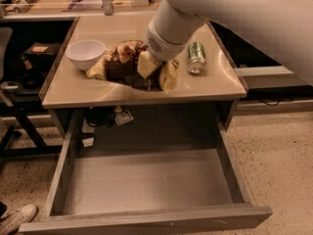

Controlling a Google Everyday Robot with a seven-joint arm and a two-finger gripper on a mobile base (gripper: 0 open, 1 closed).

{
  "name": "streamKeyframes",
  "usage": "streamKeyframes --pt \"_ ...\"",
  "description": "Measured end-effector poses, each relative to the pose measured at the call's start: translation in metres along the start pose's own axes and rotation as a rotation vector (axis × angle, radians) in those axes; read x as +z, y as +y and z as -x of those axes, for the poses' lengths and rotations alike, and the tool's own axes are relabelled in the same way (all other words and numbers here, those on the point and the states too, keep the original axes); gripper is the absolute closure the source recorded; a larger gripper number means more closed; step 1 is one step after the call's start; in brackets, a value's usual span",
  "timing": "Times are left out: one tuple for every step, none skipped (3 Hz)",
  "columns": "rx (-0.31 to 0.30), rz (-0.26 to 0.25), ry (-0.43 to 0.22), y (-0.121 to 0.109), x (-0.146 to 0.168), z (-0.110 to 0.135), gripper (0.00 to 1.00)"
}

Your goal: Pick brown chip bag from top drawer and place on counter

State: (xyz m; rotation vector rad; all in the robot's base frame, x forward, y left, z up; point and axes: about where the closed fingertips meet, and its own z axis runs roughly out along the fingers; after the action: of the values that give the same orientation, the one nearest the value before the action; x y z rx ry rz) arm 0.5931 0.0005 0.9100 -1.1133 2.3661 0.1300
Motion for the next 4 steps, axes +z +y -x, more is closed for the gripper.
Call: streamKeyframes --pt "0.019 -0.005 0.016 -0.009 0.015 0.022 1.0" --pt "0.03 -0.008 0.039 -0.019 0.03 0.037 1.0" --pt "0.05 -0.03 0.074 -0.039 0.043 0.046 1.0" --pt "0.067 -0.055 0.107 -0.061 0.054 0.051 1.0"
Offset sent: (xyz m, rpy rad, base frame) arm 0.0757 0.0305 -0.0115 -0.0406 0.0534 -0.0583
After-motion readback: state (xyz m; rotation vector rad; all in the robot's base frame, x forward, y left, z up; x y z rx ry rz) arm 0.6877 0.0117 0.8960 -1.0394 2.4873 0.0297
